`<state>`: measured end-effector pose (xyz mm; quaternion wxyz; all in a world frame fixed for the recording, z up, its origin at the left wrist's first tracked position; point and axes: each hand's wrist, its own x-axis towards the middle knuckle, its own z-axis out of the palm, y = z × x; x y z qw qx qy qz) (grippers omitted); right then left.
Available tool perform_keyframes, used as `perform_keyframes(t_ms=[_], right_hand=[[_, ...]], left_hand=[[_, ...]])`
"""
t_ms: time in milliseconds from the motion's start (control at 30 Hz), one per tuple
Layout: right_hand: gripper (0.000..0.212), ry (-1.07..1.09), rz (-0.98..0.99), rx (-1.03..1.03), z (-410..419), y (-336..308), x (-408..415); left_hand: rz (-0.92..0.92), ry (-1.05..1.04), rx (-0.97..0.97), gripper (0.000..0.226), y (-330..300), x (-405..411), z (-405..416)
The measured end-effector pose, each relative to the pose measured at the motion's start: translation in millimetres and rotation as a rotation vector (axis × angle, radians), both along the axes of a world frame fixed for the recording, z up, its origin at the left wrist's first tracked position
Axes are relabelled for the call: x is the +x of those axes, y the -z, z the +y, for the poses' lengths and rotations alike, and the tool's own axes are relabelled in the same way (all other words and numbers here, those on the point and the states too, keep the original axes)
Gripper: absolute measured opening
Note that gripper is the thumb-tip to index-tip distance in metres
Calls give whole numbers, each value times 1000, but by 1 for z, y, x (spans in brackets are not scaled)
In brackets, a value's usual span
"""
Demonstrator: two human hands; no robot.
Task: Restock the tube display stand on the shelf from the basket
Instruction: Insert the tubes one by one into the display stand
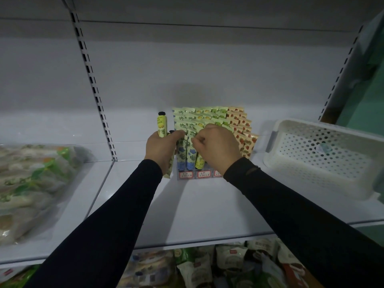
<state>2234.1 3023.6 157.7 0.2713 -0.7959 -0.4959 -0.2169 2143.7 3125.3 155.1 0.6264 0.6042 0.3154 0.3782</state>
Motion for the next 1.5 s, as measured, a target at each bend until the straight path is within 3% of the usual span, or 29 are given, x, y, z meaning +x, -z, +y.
perform_keyframes(t_ms=[200, 667, 1133, 1367, 1500], right_hand=[[41, 26, 102, -26, 3, -7, 9], [33, 89, 106, -121, 14, -16, 5], [46, 32, 120, -167, 11, -22, 9], [51, -25, 122, 0, 0, -26, 11], [40, 36, 119, 80, -16, -23, 19]], left_hand=[[9, -2, -9, 16, 3, 1, 2], [-3, 0, -34, 16, 5, 2, 4], [-4, 6, -53, 18, 2, -1, 0], [-34, 14, -72, 20, 0, -3, -4], [-28, 12, -79, 23, 0, -4, -4]])
